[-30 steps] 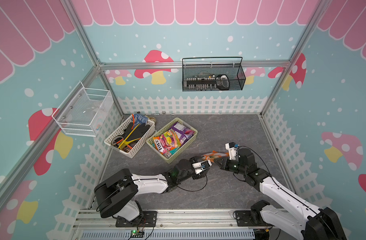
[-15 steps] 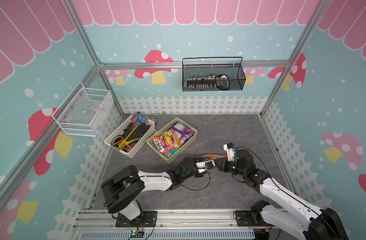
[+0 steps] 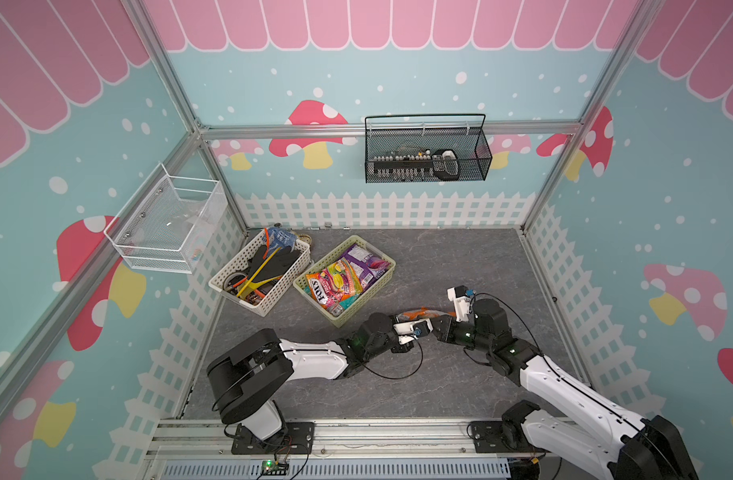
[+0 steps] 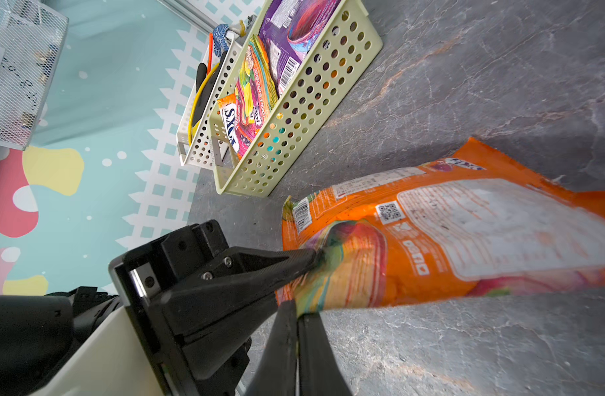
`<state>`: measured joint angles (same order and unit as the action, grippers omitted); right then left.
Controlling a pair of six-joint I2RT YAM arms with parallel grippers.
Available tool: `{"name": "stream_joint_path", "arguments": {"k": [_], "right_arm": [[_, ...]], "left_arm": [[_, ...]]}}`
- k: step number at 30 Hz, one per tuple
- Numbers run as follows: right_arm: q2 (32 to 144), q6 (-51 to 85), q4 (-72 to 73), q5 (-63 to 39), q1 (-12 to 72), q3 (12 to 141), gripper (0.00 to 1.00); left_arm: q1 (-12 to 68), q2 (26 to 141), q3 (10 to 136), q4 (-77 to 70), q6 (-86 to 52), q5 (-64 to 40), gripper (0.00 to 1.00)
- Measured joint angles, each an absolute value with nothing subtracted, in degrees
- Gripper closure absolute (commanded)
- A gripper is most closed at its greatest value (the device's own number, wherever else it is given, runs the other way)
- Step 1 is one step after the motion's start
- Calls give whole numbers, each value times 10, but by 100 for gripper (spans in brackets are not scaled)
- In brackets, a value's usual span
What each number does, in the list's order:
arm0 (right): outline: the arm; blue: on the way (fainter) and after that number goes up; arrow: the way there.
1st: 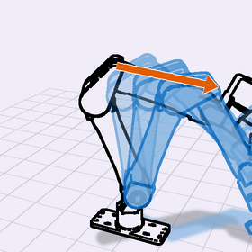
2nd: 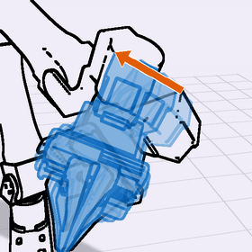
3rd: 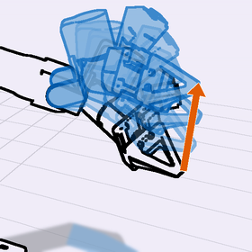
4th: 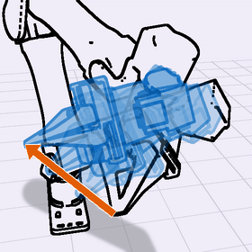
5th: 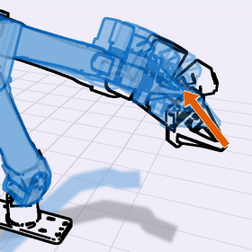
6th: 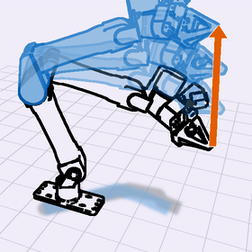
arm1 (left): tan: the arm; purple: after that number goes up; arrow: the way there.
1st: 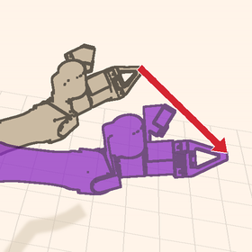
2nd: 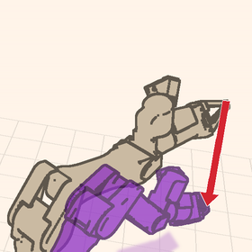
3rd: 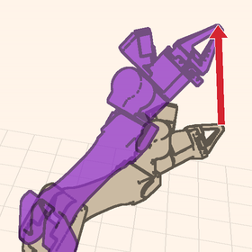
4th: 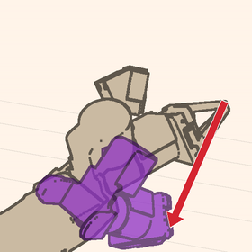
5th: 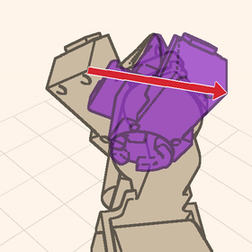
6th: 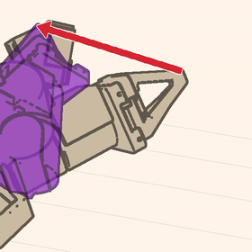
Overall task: Put the candies in the basket
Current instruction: Pick up the candy at the center of the board, then place the candy in the basket.
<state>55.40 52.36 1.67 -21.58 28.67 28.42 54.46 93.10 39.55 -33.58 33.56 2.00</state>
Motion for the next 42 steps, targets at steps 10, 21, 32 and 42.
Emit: {"name": "stream_joint_path", "arguments": {"k": [10,21,32,42], "right_arm": [[491,471,-31,-69,289,428,1],[451,470,-26,21,289,381,1],[489,479,22,-15,289,341,1],[540,478,58,-76,289,301,1]], "left_arm": [[441,795,476,-113,123,52,100],[309,660,531,41,-108,33,100],[184,695,602,119,-351,-56,100],[128,744,575,118,-513,-132,100]]}}
